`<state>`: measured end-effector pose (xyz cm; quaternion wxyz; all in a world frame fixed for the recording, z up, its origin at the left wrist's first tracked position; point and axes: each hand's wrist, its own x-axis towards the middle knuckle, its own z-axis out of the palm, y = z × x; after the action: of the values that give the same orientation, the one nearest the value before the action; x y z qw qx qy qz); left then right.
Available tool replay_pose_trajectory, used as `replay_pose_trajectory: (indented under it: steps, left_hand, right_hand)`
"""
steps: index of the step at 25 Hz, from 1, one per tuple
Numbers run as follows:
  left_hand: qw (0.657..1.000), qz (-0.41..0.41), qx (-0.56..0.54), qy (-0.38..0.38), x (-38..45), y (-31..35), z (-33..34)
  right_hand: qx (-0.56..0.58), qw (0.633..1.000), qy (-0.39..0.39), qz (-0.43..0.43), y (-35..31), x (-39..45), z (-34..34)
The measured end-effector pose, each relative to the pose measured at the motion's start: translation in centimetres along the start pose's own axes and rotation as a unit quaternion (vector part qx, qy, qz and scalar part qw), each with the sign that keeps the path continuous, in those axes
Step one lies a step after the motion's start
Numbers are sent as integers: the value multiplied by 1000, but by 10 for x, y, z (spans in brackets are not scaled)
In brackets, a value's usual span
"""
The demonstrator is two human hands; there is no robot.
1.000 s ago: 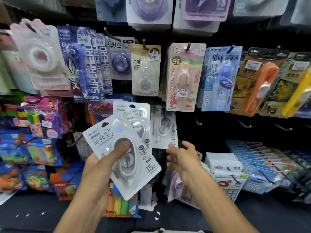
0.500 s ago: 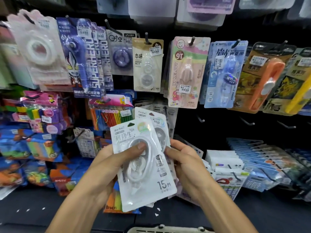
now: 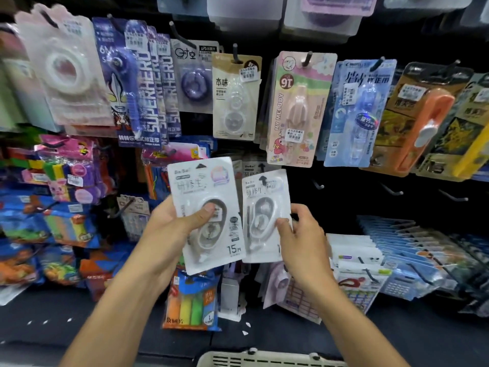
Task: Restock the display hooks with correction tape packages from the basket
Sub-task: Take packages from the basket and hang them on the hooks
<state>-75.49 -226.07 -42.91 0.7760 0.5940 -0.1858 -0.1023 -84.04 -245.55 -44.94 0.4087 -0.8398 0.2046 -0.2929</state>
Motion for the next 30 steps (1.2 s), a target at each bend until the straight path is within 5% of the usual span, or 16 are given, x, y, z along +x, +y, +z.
replay_pose_trajectory:
  steps: [3, 5, 9, 13, 23, 30]
  left_hand:
    - [999, 29, -17, -21, 9, -8, 4]
    - [999, 40, -18, -28, 16, -12, 8]
    - [997, 37, 65, -24, 28, -18, 32]
    - [923, 189, 333, 21, 36, -16, 33]
    - [918, 126, 371, -54, 36, -15, 22]
    - [876, 70, 467, -102, 13, -37, 0]
  right_hand:
    - [60, 992, -27, 110, 0, 19, 2]
    - [51, 993, -48, 91, -5, 14, 4]
    - [280, 934, -215, 56, -4, -12, 14]
    - [261, 955, -123, 67, 5, -24, 5]
    - [223, 961, -58, 152, 8, -6, 8]
    - [302, 892, -67, 329, 43, 22, 27]
